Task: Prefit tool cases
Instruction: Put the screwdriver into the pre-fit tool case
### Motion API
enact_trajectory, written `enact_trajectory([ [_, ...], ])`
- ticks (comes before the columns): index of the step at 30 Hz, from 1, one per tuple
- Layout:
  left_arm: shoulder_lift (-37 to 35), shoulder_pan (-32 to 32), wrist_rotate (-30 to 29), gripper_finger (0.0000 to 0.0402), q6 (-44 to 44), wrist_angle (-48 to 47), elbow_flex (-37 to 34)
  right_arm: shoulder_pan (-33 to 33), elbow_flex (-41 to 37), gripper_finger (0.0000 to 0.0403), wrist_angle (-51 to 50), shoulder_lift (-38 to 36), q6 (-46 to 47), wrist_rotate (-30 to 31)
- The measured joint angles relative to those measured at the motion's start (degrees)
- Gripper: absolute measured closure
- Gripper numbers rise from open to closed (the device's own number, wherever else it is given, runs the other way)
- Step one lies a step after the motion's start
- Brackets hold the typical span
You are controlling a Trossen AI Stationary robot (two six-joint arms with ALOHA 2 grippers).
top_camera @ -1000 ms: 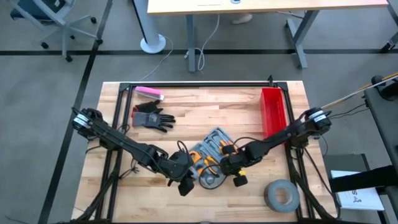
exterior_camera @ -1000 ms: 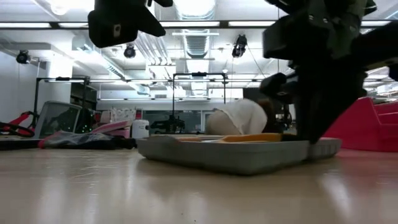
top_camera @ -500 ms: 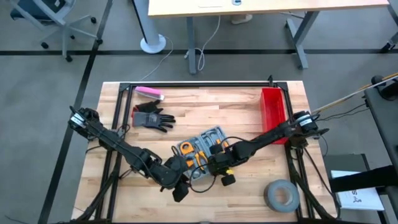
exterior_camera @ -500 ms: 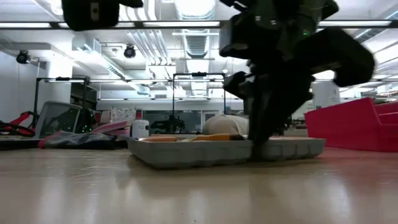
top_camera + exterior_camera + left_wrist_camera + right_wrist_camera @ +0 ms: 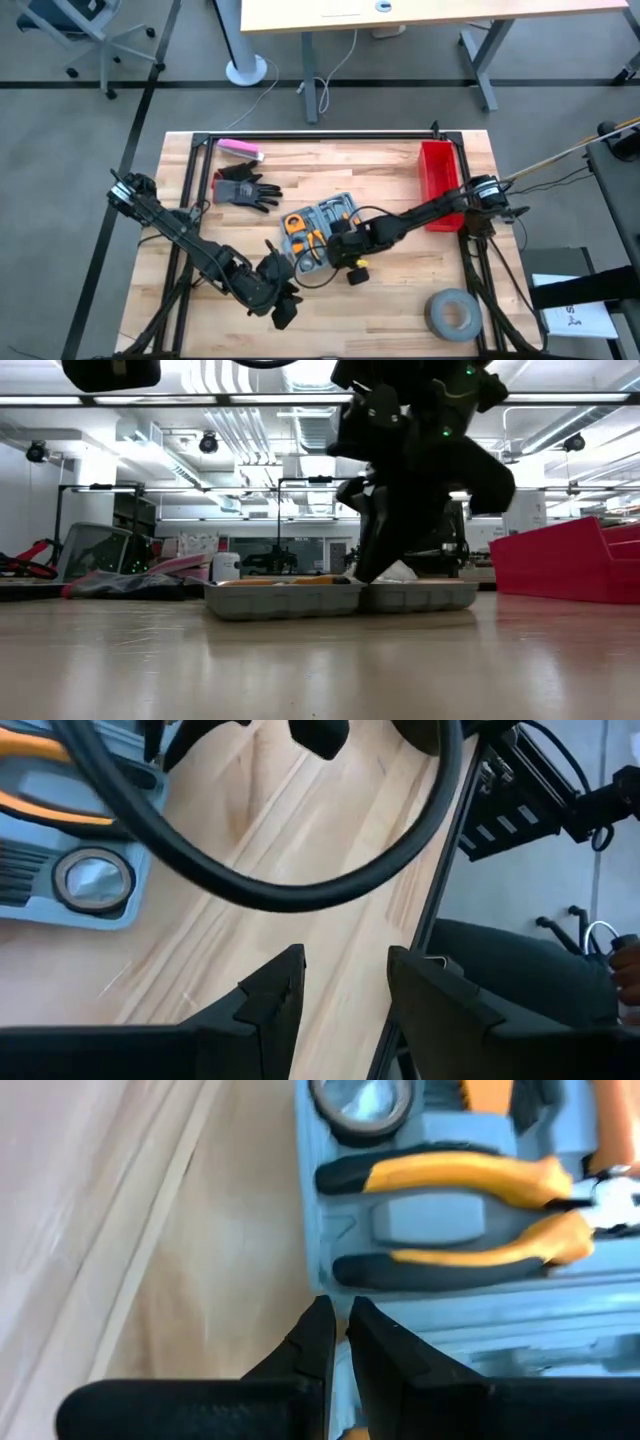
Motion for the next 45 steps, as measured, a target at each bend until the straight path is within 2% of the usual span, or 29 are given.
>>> enact_trajectory([
  [9,0.0,0.0,-1.7,0.0249,-1.5,-0.4,0.0,-2.3,0.4,0.0385,2.5,-0.5,1.5,0.1],
  [18,0.0,0.0,-2.2,0.0249,-2.6,-0.8,0.0,-5.9,0.4,0.0385,-10.8,-4.0,5.5,6.0],
  [22,0.0,0.0,-2.8,0.0249,-2.6,-1.0,0.0,-6.9,0.4,0.0385,-17.6,-4.1,8.5,6.1],
  [29,0.0,0.0,-2.8,0.0249,-2.6,-1.0,0.0,-5.4,-0.8,0.0385,-20.4,-4.0,9.0,1.6],
  [35,0.0,0.0,-2.8,0.0249,-2.6,-1.0,0.0,-4.5,-3.1,0.0385,-20.1,-3.9,9.8,0.9],
  [45,0.0,0.0,-2.7,0.0249,-2.6,-0.9,0.0,-1.1,-3.3,0.0385,-21.0,-3.9,13.6,-3.9],
])
